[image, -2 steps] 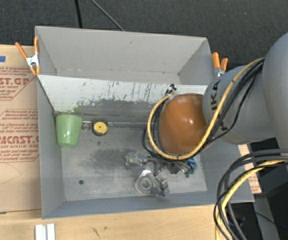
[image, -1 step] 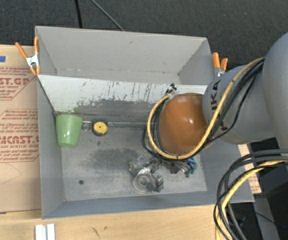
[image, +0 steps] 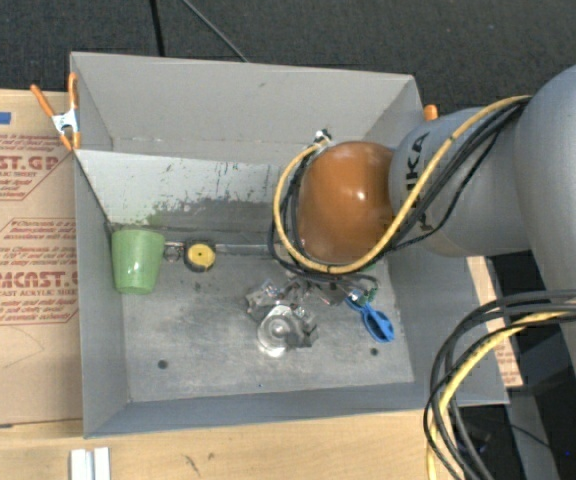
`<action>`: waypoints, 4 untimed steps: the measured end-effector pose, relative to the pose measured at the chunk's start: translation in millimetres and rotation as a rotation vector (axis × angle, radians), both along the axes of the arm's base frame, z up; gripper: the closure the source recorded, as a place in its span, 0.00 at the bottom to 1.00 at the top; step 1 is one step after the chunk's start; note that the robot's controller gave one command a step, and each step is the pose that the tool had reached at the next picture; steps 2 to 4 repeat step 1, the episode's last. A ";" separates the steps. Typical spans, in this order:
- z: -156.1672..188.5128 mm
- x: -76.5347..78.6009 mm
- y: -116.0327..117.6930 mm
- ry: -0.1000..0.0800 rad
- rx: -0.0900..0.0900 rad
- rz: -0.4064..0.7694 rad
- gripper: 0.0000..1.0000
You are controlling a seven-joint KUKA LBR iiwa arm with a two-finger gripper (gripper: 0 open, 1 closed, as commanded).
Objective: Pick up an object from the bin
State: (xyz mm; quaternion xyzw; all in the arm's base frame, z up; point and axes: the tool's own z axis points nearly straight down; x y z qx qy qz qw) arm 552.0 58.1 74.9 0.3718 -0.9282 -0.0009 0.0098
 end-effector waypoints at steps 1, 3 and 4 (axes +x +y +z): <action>133.9 -21.3 5.1 -0.028 0.008 -0.012 1.00; 133.9 -21.3 5.1 -0.028 0.008 -0.012 1.00; 133.9 -21.3 5.1 -0.028 0.008 -0.012 1.00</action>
Offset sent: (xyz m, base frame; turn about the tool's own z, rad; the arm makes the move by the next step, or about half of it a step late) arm -0.0227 0.0036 0.1296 0.0120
